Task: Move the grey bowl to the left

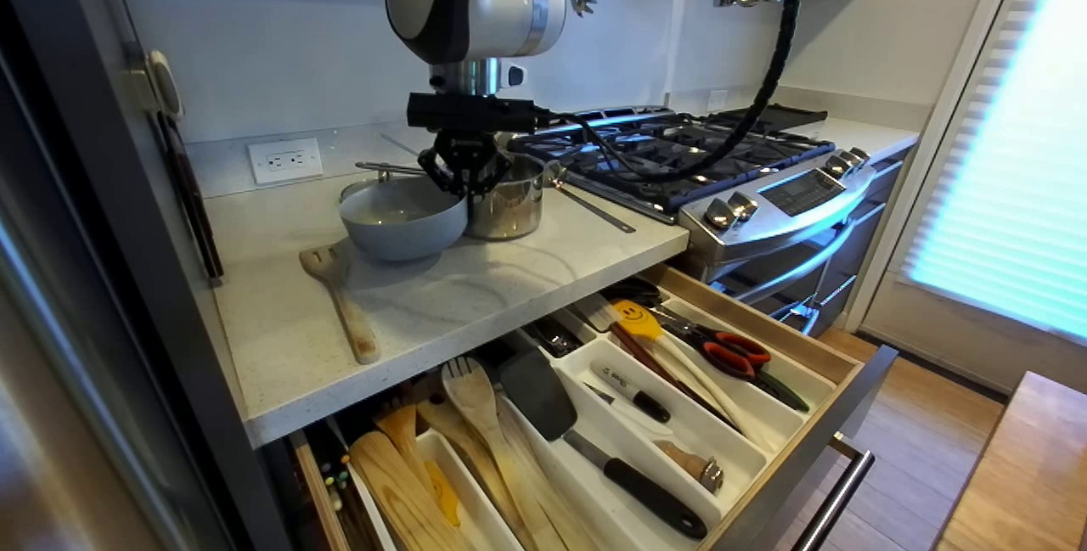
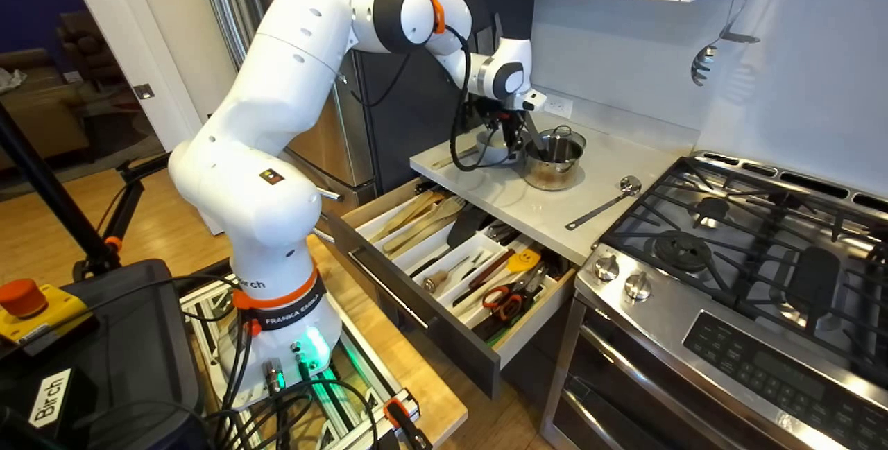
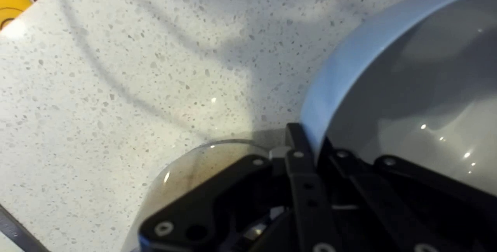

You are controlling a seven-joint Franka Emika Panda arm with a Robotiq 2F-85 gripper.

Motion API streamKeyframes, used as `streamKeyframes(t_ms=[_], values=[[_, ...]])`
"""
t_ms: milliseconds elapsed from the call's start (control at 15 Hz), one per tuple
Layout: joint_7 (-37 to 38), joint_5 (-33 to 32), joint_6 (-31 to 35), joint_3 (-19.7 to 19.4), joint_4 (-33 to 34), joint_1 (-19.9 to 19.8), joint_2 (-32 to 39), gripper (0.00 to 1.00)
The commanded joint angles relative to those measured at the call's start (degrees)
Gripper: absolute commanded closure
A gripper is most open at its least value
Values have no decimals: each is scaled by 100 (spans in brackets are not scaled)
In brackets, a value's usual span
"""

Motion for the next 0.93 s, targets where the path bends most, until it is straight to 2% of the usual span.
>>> streamKeyframes(t_ms=[0, 267, 533, 867], values=[[381, -122, 132, -153, 48, -23, 21, 98], [669, -139, 252, -196, 528, 28, 382, 98], [908, -138, 108, -183, 1240, 50, 883, 98], [1015, -130, 73, -160, 1802, 76, 1285, 98]])
